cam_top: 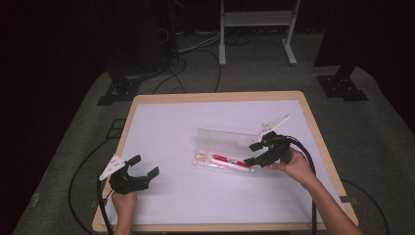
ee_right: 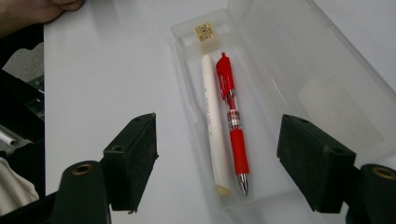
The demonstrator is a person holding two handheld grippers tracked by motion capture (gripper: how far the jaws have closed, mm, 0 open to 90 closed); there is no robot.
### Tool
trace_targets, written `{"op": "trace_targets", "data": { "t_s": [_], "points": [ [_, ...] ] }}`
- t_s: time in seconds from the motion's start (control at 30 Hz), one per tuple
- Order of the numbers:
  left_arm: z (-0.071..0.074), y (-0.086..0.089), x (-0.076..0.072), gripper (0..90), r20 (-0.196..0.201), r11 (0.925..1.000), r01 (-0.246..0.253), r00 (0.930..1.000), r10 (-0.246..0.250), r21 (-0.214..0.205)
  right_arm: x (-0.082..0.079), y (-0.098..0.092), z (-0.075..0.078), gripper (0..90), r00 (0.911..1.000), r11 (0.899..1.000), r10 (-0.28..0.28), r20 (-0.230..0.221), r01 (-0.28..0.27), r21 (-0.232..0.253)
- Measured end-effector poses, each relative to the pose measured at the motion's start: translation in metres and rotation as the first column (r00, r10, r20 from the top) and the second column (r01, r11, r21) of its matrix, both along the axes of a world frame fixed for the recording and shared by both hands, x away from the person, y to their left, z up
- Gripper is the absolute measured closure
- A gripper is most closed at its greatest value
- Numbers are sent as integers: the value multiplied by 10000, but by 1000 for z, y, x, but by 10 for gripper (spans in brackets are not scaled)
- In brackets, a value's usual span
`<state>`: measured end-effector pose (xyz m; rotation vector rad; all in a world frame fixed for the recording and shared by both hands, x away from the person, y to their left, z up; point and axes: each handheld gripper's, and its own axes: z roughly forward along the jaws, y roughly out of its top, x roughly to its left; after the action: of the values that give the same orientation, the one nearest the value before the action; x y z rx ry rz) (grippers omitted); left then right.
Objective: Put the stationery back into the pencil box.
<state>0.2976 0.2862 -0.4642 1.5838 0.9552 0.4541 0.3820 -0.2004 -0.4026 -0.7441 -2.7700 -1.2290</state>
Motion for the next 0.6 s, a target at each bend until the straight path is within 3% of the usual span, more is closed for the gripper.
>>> {"op": "trace_targets", "data": {
  "t_s": [0.6],
  "points": [
    [0, -1, 0, 0, 1, 10000, 24, 10000, -24, 17, -9, -33, -8, 278, 9982, 9981, -593, -107, 595, 153]
  ]
}}
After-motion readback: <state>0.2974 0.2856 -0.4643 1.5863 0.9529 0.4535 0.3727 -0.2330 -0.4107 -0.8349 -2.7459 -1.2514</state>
